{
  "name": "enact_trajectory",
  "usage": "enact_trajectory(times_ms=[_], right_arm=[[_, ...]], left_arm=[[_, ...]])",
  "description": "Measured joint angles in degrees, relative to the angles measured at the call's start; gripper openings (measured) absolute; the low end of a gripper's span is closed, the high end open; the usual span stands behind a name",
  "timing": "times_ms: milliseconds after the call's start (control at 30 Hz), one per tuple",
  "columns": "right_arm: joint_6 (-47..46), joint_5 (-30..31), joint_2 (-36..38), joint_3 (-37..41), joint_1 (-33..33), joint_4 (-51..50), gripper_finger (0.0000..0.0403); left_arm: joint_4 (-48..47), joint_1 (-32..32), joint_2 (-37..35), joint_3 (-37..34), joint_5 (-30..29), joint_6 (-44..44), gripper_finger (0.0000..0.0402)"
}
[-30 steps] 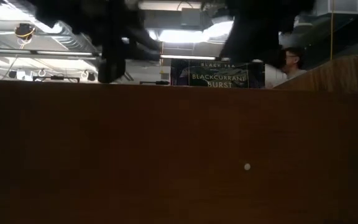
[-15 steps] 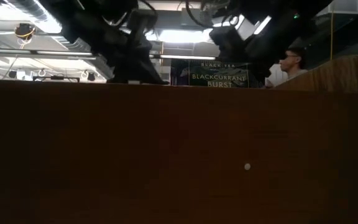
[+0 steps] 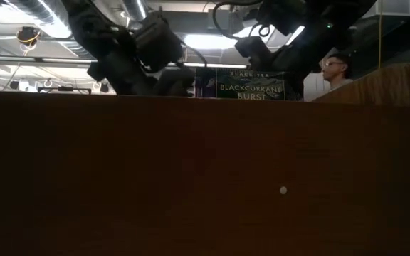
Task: Pick & Place Tea
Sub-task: Put the orange tea bag into the middle section of the wooden organizer
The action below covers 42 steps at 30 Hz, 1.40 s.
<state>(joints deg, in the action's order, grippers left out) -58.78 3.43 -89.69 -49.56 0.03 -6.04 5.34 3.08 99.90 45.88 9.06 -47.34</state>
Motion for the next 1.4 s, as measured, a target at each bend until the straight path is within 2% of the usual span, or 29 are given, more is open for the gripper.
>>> enact_trajectory(times_ms=[167, 367, 467, 700, 1033, 1400], right_arm=[[-2.5, -0.6, 0.0, 0.0, 0.0, -0.1, 0.0117], [-4.2, -2.1, -0.2, 0.0, 0.0, 0.0, 0.0117], [-5.5, -2.3, -2.0, 0.0, 0.0, 0.2, 0.0117], [-5.5, -7.7, -10.1, 0.0, 0.0, 9.6, 0.0117], [-8.5, -8.1, -14.9, -0.2, -0.1, 12.0, 0.0117], [-8.6, -8.0, -17.7, -0.3, -0.1, 16.6, 0.0117]], left_arm=[[-1.9, -0.7, 3.4, 0.5, -0.2, -0.4, 0.0002], [-2.6, -1.2, 4.0, 0.5, -1.7, 0.1, 0.0003], [-1.9, -1.2, 4.1, 0.4, -2.1, 0.1, 0.0003], [-1.9, -1.3, 4.2, 0.3, -2.6, 0.1, 0.0003], [-1.8, -2.0, 4.2, 0.3, -3.3, 0.1, 0.0003], [3.2, -2.0, 4.5, 0.1, -2.9, 0.1, 0.0003]])
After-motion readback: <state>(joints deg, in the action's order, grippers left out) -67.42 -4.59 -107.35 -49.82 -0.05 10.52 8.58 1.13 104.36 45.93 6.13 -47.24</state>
